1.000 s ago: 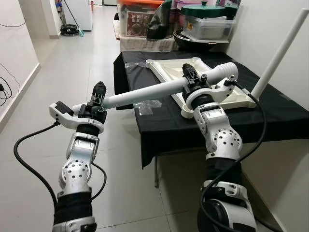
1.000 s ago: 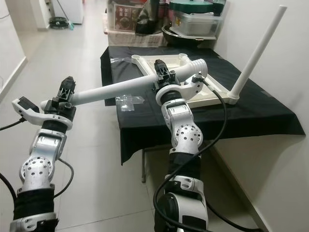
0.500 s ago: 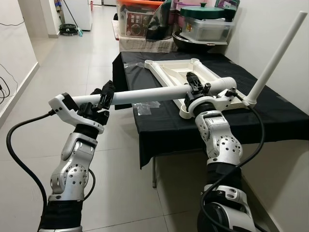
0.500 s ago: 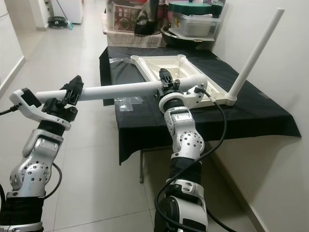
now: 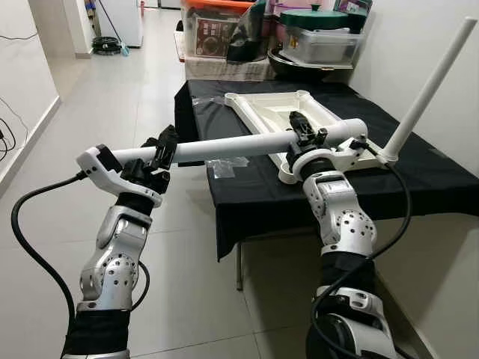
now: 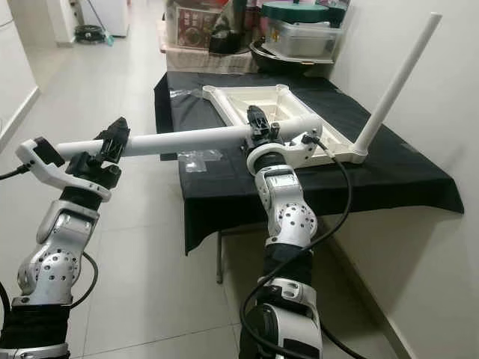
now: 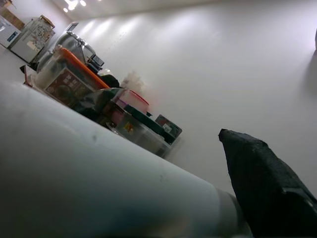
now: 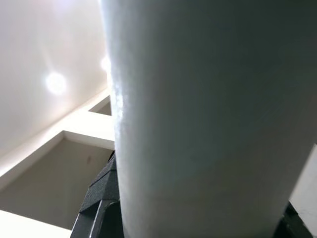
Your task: Building children table
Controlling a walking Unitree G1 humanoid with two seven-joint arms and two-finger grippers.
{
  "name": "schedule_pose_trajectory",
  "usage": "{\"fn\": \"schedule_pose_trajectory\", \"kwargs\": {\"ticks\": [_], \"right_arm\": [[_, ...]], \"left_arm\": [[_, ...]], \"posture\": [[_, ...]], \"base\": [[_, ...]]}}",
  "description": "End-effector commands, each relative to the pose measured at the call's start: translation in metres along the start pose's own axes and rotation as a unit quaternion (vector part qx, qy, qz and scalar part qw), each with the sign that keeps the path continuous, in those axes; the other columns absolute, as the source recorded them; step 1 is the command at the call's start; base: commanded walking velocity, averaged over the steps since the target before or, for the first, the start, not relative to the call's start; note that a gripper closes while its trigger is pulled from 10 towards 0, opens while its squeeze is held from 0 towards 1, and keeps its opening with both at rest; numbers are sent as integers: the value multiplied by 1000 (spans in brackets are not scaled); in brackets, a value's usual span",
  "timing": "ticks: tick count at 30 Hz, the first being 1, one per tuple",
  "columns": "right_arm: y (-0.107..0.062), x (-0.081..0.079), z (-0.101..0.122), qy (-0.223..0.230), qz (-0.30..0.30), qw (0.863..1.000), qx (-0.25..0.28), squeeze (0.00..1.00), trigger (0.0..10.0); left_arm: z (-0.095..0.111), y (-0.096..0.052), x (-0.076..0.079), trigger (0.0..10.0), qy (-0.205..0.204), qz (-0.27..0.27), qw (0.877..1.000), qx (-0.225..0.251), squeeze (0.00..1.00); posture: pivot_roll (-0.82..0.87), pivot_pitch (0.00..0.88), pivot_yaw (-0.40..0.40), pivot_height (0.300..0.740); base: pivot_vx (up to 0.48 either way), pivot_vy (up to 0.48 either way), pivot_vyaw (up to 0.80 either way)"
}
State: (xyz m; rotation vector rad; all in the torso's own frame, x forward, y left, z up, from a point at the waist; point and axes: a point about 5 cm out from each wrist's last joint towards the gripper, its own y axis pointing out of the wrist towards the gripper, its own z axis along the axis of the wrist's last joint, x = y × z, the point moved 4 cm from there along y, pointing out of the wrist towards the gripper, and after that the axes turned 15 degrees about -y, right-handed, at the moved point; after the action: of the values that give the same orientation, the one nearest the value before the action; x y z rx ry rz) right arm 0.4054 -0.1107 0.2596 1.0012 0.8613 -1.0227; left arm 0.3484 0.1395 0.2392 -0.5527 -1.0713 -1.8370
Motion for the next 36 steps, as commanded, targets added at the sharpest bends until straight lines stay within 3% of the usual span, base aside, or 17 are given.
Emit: {"fn": "schedule_pose_trajectory", "kwargs": {"ticks": [1, 7, 8, 9, 10, 11, 13, 14, 24, 27, 29, 30, 32, 36], "right_arm": [[-3, -10, -54, -17, 19, 997, -72, 0, 0], [-3, -11, -54, -28, 25, 996, -76, 0, 0], [-3, -11, -55, -40, 23, 996, -82, 0, 3020], [-3, -9, -58, -65, 19, 993, -96, 0, 10000], [-3, -9, -58, -65, 19, 993, -96, 0, 10000], [-3, -10, -60, -80, 22, 991, -100, 1000, 10000], [-3, -10, -60, -80, 22, 991, -100, 1000, 10000], [-4, -12, -59, -83, 30, 991, -98, 1000, 10000], [-26, 8, -53, -148, 54, 977, -143, 1000, 10000], [-36, 20, -50, -168, 51, 970, -169, 1000, 10000], [-47, 43, -44, -213, 24, 958, -191, 1000, 10000], [-47, 43, -44, -213, 24, 958, -191, 1000, 10000], [-57, 64, -37, -260, 1, 943, -206, 1000, 10000], [-62, 81, -32, -297, -22, 932, -206, 1000, 10000]], "left_arm": [[-30, 0, 7, 0, 18, -13, 998, -61, 0], [-28, 1, 9, 0, 12, -20, 998, -56, 0], [-28, 2, 9, 0, 12, -18, 998, -58, 0], [-29, 3, 8, 0, 12, -15, 998, -60, 0], [-29, 3, 8, 0, 12, -15, 998, -60, 0], [-30, 4, 2, 9176, 11, 7, 998, -68, 0], [-30, 4, 2, 9176, 11, 7, 998, -68, 0], [-30, 5, 0, 10000, 12, 15, 997, -68, 0], [-13, 8, -2, 10000, -19, 22, 999, -24, 0], [-7, 8, -4, 10000, -24, 27, 999, -10, 0], [-2, 9, -7, 10000, -23, 35, 999, 6, 0], [-2, 9, -7, 10000, -23, 35, 999, 6, 0], [3, 9, -8, 10000, -24, 41, 999, 18, 0], [3, 9, -9, 10000, -23, 44, 999, 18, 0]], "posture": [[-37, 0, -98, 740], [-41, 0, -102, 740], [-41, 0, -102, 740], [-43, 0, -102, 740], [-43, 0, -102, 740], [-45, 0, -104, 740], [-45, 0, -104, 740], [-45, 0, -104, 740], [-56, 0, -112, 740], [-62, 0, -112, 740], [-66, 0, -113, 740], [-66, 0, -113, 740], [-69, 0, -112, 740], [-73, 0, -108, 740]], "base": [[0, 0, 0], [0, 0, 0], [0, 0, 0], [0, 0, 0], [0, 0, 0], [0, 0, 0], [0, 0, 0], [0, 0, 0], [0, 0, 0], [0, 0, 0], [0, 0, 0], [0, 0, 0], [0, 0, 0], [0, 0, 0]]}}
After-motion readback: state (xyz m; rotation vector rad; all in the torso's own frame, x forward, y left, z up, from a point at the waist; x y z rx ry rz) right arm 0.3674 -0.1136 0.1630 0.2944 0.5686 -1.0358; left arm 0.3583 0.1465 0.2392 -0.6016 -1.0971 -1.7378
